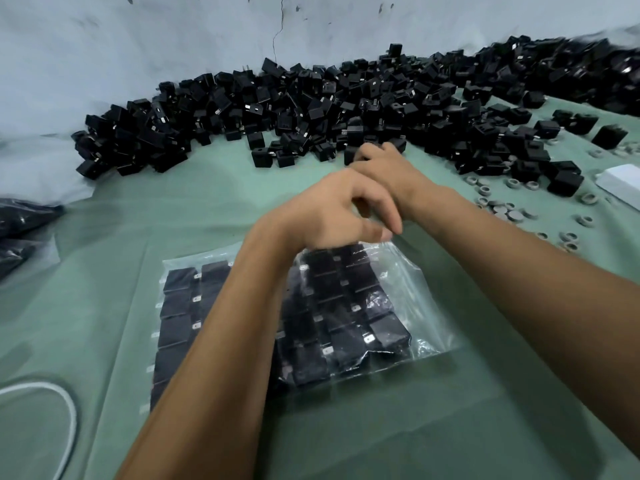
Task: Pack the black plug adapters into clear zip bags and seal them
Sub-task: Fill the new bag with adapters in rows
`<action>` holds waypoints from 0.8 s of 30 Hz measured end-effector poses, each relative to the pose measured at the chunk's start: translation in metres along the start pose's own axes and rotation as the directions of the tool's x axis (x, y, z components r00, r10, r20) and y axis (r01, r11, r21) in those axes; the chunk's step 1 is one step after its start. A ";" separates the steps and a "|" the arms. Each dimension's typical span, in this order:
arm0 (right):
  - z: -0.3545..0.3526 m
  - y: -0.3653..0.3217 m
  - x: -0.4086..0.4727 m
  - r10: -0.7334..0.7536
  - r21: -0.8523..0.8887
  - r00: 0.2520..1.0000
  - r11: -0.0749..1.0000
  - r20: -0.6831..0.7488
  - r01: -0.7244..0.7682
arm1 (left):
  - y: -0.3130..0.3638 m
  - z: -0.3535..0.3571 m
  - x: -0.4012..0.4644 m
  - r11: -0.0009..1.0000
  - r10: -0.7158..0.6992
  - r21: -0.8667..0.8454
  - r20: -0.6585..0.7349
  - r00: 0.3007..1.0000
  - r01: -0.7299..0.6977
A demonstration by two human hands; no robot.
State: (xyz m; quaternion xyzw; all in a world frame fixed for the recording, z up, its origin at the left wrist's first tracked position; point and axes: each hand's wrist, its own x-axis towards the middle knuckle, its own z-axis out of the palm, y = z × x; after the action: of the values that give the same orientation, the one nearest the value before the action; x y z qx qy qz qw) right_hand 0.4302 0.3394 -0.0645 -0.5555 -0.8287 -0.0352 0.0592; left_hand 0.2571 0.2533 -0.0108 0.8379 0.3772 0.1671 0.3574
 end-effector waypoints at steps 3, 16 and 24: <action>-0.004 0.004 -0.032 0.214 0.214 0.972 0.958 -0.101 -0.189 | 0.008 0.017 0.006 1.000 0.021 0.010 0.100 0.995 -0.022; -0.025 0.004 -0.139 0.232 0.898 0.972 0.416 0.046 -0.142 | 0.016 0.024 0.005 1.000 -0.005 -0.024 0.160 0.987 0.009; -0.028 0.001 -0.146 -0.276 0.947 0.934 0.287 0.225 -0.143 | 0.021 0.016 0.003 0.988 0.131 -0.112 0.207 0.970 -0.109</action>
State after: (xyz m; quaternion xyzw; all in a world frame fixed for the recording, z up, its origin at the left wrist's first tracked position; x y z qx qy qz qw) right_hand 0.4877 0.2025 -0.0564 -0.3703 -0.7035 0.5613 0.2300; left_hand 0.2786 0.2379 -0.0063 0.8533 0.2763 0.1162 0.4266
